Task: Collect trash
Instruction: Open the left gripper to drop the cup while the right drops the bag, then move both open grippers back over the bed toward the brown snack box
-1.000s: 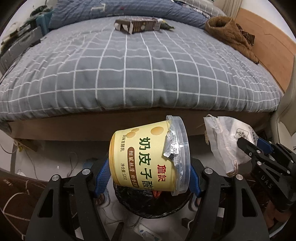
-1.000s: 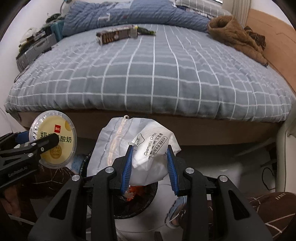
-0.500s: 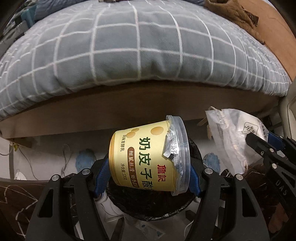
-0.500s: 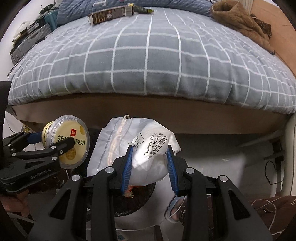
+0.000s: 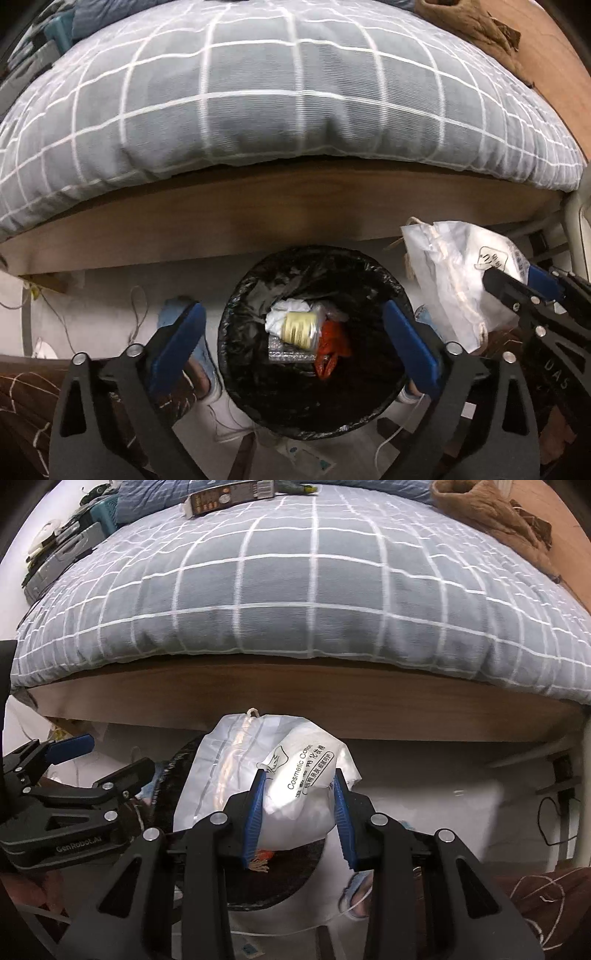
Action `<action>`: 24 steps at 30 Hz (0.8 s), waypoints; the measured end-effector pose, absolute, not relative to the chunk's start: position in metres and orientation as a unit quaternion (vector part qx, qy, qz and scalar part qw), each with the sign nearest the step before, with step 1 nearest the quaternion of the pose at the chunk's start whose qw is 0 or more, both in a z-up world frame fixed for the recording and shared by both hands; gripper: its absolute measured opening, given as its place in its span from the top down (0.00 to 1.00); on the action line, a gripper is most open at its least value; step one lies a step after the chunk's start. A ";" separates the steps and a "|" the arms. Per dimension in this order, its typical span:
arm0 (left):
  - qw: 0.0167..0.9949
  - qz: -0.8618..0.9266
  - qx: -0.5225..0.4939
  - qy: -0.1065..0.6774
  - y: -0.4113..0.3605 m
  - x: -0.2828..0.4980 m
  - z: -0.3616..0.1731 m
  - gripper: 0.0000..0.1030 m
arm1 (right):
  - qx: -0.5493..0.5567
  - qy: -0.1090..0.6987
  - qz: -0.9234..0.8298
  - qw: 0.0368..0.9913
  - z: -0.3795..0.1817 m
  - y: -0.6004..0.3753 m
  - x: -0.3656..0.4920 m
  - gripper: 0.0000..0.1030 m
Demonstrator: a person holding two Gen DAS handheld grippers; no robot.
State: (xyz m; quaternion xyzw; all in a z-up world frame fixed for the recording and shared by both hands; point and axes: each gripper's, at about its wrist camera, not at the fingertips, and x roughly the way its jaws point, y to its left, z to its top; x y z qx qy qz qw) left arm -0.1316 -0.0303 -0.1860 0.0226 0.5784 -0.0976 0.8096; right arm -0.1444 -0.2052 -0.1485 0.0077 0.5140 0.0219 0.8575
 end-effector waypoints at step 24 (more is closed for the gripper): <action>0.819 -0.065 -0.003 0.570 0.009 -0.131 -0.177 0.06 | -0.040 0.487 0.041 0.871 -0.140 -0.142 -0.138 0.34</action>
